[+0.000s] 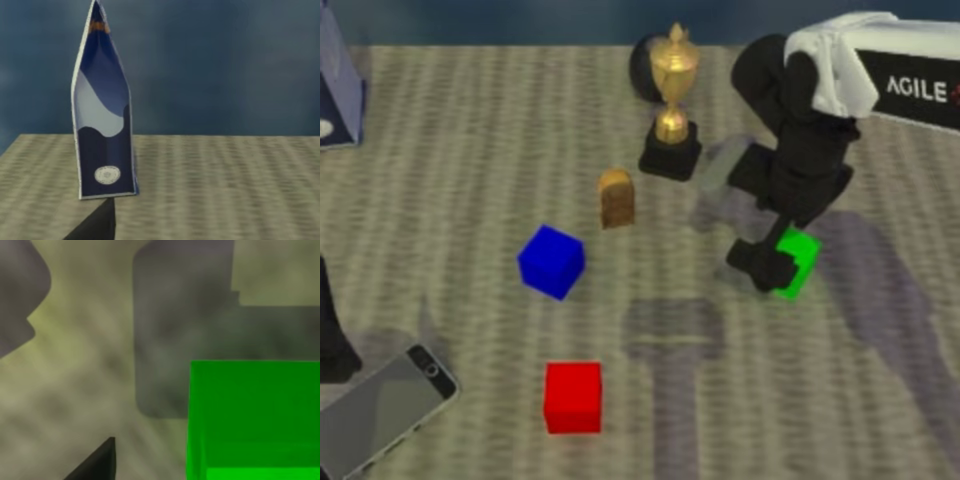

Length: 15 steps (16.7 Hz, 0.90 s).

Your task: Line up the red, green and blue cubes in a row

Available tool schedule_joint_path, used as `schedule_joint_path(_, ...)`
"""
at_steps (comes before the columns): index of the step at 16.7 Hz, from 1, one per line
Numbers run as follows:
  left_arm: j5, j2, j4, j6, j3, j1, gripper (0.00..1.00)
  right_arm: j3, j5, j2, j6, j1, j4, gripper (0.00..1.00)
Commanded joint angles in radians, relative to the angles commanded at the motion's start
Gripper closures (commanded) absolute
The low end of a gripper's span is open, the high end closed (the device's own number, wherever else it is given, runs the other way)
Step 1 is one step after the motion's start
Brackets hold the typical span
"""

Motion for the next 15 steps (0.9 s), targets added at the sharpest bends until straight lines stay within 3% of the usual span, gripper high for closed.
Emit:
schedule_joint_path(4,0.0,0.0,0.0,0.0,0.0,0.0,0.0,-0.075,0.0,0.04,0.0,0.0,0.115,0.0)
schedule_joint_path(8,0.0,0.0,0.0,0.0,0.0,0.0,0.0,-0.079,0.0,0.042,0.0,0.0,0.12,0.0)
schedule_joint_path(15,0.0,0.0,0.0,0.0,0.0,0.0,0.0,-0.079,0.0,0.042,0.0,0.0,0.12,0.53)
